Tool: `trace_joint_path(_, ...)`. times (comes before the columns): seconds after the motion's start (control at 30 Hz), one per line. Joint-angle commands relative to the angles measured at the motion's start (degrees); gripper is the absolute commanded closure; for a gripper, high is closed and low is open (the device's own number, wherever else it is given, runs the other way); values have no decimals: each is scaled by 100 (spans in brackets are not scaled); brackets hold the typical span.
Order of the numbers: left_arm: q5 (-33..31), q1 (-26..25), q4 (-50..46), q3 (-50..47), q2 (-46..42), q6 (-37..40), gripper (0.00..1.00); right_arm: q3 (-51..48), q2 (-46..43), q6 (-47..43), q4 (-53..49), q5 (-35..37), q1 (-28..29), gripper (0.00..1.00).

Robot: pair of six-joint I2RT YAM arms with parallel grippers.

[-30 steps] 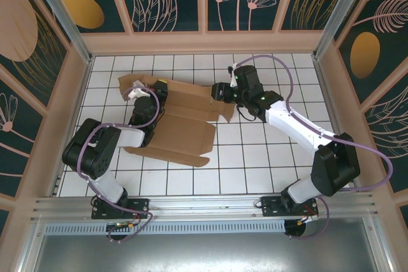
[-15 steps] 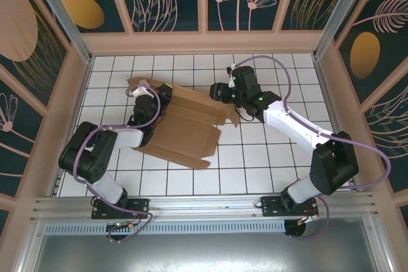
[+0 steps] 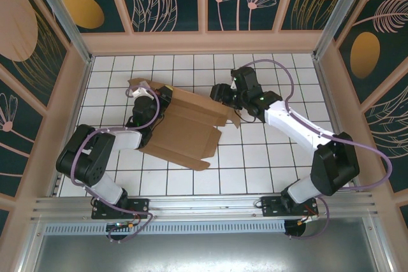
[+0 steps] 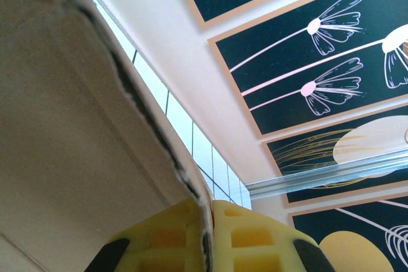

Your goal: Fold the paper box

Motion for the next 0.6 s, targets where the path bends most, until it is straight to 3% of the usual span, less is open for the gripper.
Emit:
trace_joint_path(0.0, 111, 37, -469, -23, -32, 340, 100, 16, -538, 428, -338, 148, -37, 47)
trace_joint_path(0.23, 181, 53, -479, 86, 94, 186, 100, -99, -711, 183, -719, -109, -115, 44)
trace_joint_path(0.57, 161, 70, -580, 167, 75, 197, 100, -178, -197, 390, -438, -733, 138, 43)
